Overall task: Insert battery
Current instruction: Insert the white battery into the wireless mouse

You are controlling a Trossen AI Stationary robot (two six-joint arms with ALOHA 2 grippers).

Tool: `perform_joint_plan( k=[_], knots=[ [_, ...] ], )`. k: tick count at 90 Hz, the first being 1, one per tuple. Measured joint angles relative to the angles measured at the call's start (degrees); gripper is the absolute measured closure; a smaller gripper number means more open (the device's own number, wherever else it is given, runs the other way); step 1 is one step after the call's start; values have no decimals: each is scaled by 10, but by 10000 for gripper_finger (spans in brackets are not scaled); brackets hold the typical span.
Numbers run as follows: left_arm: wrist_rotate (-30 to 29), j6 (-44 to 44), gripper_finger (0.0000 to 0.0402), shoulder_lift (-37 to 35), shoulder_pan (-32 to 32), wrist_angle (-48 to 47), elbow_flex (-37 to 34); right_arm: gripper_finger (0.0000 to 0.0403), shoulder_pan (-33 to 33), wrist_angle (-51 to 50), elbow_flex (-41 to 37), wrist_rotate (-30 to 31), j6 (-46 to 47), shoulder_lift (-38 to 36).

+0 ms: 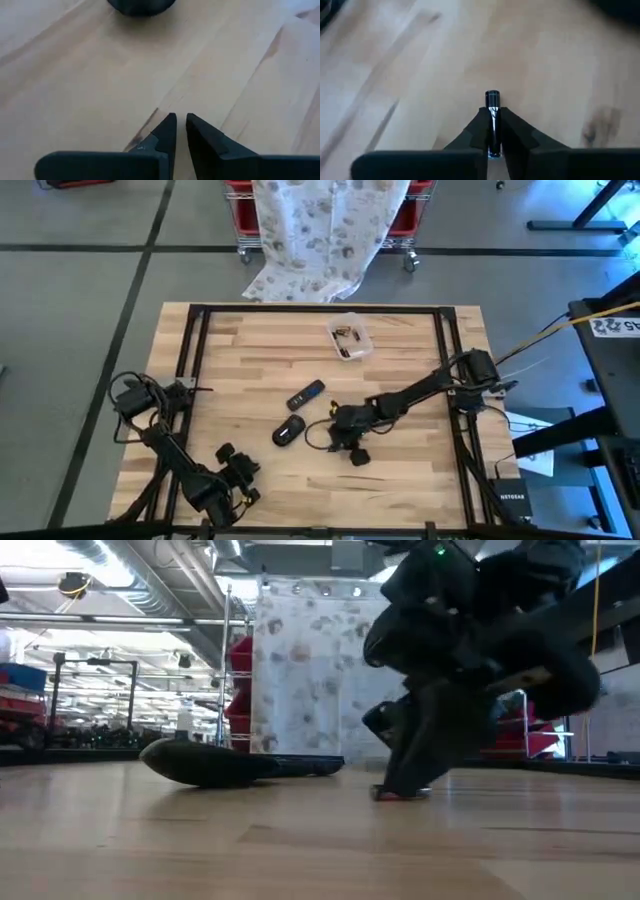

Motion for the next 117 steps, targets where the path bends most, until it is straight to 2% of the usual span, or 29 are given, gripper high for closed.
perform_joint_plan(
  k=[11,20,36,43,49,55,62,71,92,107,117],
  knots=[
    [-7,10,375,0,2,-1,0,367,2,-52,33,-5,-209,4],
    [-9,21,375,0,2,-2,0,361,11,-103,73,31,-313,5],
    [-11,19,375,0,2,-1,0,337,37,-258,161,153,-332,10],
    [-14,19,375,0,2,2,0,317,45,-363,206,160,-322,11],
    [-14,22,375,0,2,6,0,303,49,-423,240,142,-269,10],
    [-15,28,375,0,2,13,0,296,54,-438,261,118,-122,10],
    [-16,31,375,0,2,13,0,293,55,-401,268,105,70,10],
    [-16,36,375,0,2,11,0,293,57,-320,254,86,215,14],
    [-18,55,375,1,0,10,0,318,64,-187,239,168,402,73],
    [-32,65,375,2,-2,10,0,354,82,-75,240,212,408,92],
    [-47,66,375,2,-2,11,0,382,87,-109,241,258,412,92]
  ],
)
